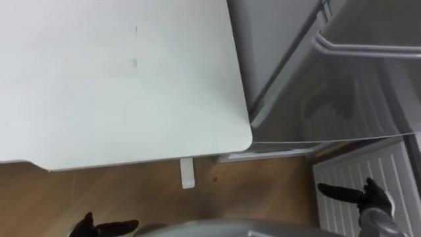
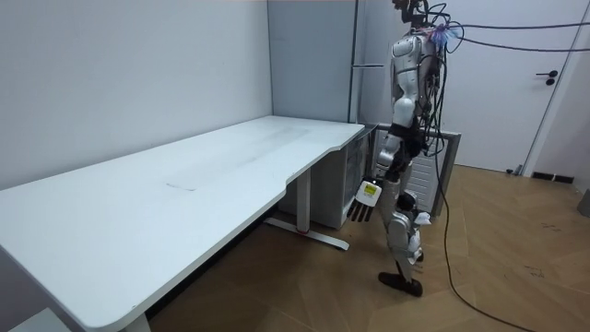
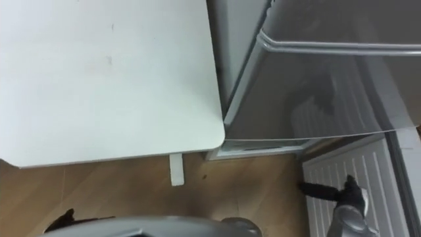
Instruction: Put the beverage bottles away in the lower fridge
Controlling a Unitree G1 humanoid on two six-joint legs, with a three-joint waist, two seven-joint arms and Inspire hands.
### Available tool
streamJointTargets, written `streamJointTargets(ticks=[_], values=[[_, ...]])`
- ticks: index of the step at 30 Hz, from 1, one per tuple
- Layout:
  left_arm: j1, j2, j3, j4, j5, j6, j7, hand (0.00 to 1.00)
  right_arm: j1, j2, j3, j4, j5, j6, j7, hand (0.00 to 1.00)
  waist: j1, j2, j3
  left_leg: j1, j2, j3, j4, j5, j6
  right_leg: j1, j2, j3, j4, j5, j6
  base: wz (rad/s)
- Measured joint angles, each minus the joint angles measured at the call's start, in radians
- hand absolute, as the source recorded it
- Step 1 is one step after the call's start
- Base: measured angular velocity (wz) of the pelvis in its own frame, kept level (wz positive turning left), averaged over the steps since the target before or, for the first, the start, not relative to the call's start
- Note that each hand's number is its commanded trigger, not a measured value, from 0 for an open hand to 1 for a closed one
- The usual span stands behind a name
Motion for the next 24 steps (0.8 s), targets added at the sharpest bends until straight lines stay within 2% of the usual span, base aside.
streamJointTargets(ticks=[2, 4, 5, 6, 9, 12, 14, 17, 21, 24], values=[[-0.002, -0.002, 0.000, -0.002, 0.023, 0.003, 0.001, 0.00, -0.007, -0.005, -0.022, -0.034, -0.055, -0.003, -0.044, 0.00, -0.017, 0.004, -0.0032, 0.000, 0.000, 0.010, 0.000, 0.000, 0.000, 0.000, 0.001, 0.020, 0.000, 0.000, 0.000, -0.10], [0.004, -0.006, 0.000, -0.026, 0.028, 0.016, 0.000, 0.00, 0.009, -0.007, -0.041, -0.099, -0.088, 0.002, -0.078, 0.00, -0.020, 0.003, -0.0106, -0.003, 0.000, 0.023, 0.000, 0.000, 0.000, -0.010, 0.002, 0.027, 0.001, 0.000, 0.000, -0.16], [0.016, -0.008, 0.001, -0.045, 0.029, 0.023, -0.003, 0.00, 0.012, -0.013, -0.047, -0.149, -0.109, 0.002, -0.097, 0.00, -0.022, 0.012, -0.0090, -0.002, 0.000, 0.033, -0.001, 0.000, 0.000, -0.013, 0.002, 0.029, 0.000, 0.000, 0.000, -0.26], [0.025, -0.008, 0.007, -0.060, 0.030, 0.039, -0.005, 0.00, 0.021, -0.020, -0.056, -0.202, -0.121, 0.002, -0.117, 0.00, -0.028, 0.020, -0.0116, 0.000, 0.000, 0.035, -0.001, 0.000, 0.000, -0.014, 0.002, 0.033, 0.000, 0.000, 0.000, -0.21], [0.046, -0.008, 0.019, -0.119, 0.031, 0.058, -0.004, 0.00, 0.025, -0.031, -0.099, -0.278, -0.122, 0.012, -0.183, 0.00, -0.051, 0.024, -0.0122, 0.002, 0.001, 0.035, -0.006, 0.002, 0.001, -0.015, 0.003, 0.038, 0.000, 0.000, 0.000, -0.02], [0.060, -0.008, 0.020, -0.163, 0.031, 0.070, -0.005, 0.00, 0.028, -0.037, -0.124, -0.306, -0.118, 0.015, -0.226, 0.00, -0.054, 0.020, -0.0131, 0.008, 0.003, 0.033, -0.024, 0.009, 0.001, -0.028, 0.007, 0.038, 0.005, 0.000, 0.000, -0.08], [0.068, -0.009, 0.020, -0.174, 0.031, 0.075, -0.006, 0.00, 0.030, -0.040, -0.146, -0.306, -0.107, 0.025, -0.238, 0.00, -0.056, 0.012, -0.0100, 0.012, 0.006, 0.030, -0.025, 0.009, 0.000, -0.028, 0.010, 0.037, 0.010, 0.000, 0.000, -0.06], [0.086, -0.008, 0.023, -0.175, 0.031, 0.076, -0.007, 0.00, 0.032, -0.055, -0.181, -0.305, -0.085, 0.038, -0.261, 0.00, -0.064, 0.001, -0.0130, 0.016, 0.009, 0.028, -0.026, 0.009, 0.000, -0.025, 0.014, 0.039, 0.017, 0.000, 0.000, -0.03], [0.098, -0.006, 0.023, -0.175, 0.031, 0.076, -0.006, 0.00, 0.032, -0.075, -0.202, -0.301, -0.080, 0.041, -0.283, 0.00, -0.076, -0.012, -0.0071, 0.016, 0.009, 0.023, -0.027, 0.009, 0.000, -0.028, 0.016, 0.054, 0.016, 0.000, 0.000, -0.03], [0.098, -0.003, 0.023, -0.175, 0.032, 0.075, -0.006, 0.00, 0.037, -0.088, -0.210, -0.253, -0.039, 0.041, -0.283, 0.00, -0.085, -0.016, -0.0075, 0.015, 0.009, 0.007, -0.027, 0.009, 0.000, -0.024, 0.016, 0.054, 0.015, 0.000, 0.000, 0.07]])
